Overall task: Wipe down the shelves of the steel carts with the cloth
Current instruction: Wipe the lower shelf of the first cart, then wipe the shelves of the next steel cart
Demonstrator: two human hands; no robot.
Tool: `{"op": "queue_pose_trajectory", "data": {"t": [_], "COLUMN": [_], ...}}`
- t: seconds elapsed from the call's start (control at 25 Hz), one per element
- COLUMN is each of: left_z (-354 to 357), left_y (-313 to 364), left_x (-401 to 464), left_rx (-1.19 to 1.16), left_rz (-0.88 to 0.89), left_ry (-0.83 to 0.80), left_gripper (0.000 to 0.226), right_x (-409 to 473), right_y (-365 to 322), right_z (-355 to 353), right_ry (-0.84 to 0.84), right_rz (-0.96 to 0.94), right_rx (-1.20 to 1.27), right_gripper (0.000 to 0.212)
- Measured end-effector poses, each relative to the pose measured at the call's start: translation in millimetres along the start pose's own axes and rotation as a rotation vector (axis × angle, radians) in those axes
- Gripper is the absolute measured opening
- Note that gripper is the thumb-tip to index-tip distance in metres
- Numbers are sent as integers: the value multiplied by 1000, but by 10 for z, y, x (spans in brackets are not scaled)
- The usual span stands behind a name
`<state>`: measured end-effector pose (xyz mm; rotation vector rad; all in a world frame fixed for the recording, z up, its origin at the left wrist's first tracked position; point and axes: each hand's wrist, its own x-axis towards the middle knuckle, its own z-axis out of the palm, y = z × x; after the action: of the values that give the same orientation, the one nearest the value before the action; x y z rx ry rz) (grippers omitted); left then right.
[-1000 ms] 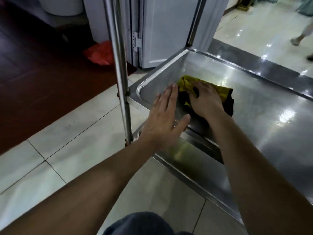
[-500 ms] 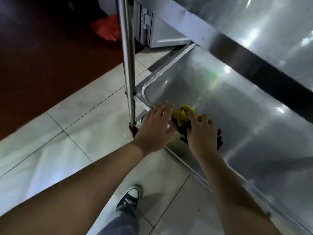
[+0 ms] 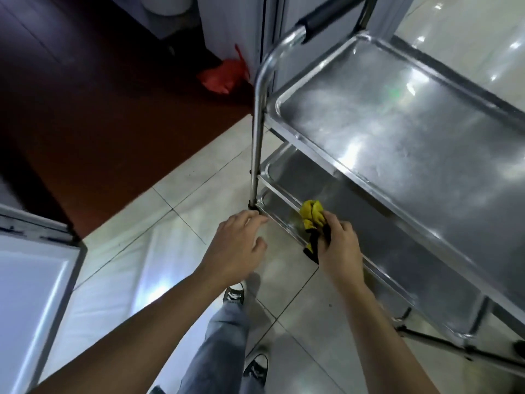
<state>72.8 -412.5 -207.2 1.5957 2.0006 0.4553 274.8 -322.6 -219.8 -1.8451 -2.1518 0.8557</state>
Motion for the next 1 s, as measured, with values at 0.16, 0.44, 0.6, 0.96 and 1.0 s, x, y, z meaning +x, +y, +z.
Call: {"op": "queue_pose_trajectory", "data": {"t": [0.16, 0.44, 0.6, 0.96, 1.0], "left_z": [-860, -2298, -2939, -3905, -3976], "left_y": [181, 118, -197, -714, -733], "left_x": [-330, -366, -192, 979, 1221], "left_rx": [23, 53, 47, 99, 102], "left_rz": [-16, 18, 53, 155, 175], "left_ry": [40, 138, 120, 128, 126], "left_gripper": [34, 31, 29, 28, 28], "right_x": [-353, -385, -145, 834, 1052], "right_y": [-741, -2005, -2649, -3864, -3933], "right_z": [-435, -807, -777, -696, -700], "right_ry": [22, 73, 121, 228, 248], "right_rz": [-67, -106, -123, -171, -166], "right_rx": [62, 166, 213, 326, 334], "right_gripper": [47, 52, 49, 45, 45]}}
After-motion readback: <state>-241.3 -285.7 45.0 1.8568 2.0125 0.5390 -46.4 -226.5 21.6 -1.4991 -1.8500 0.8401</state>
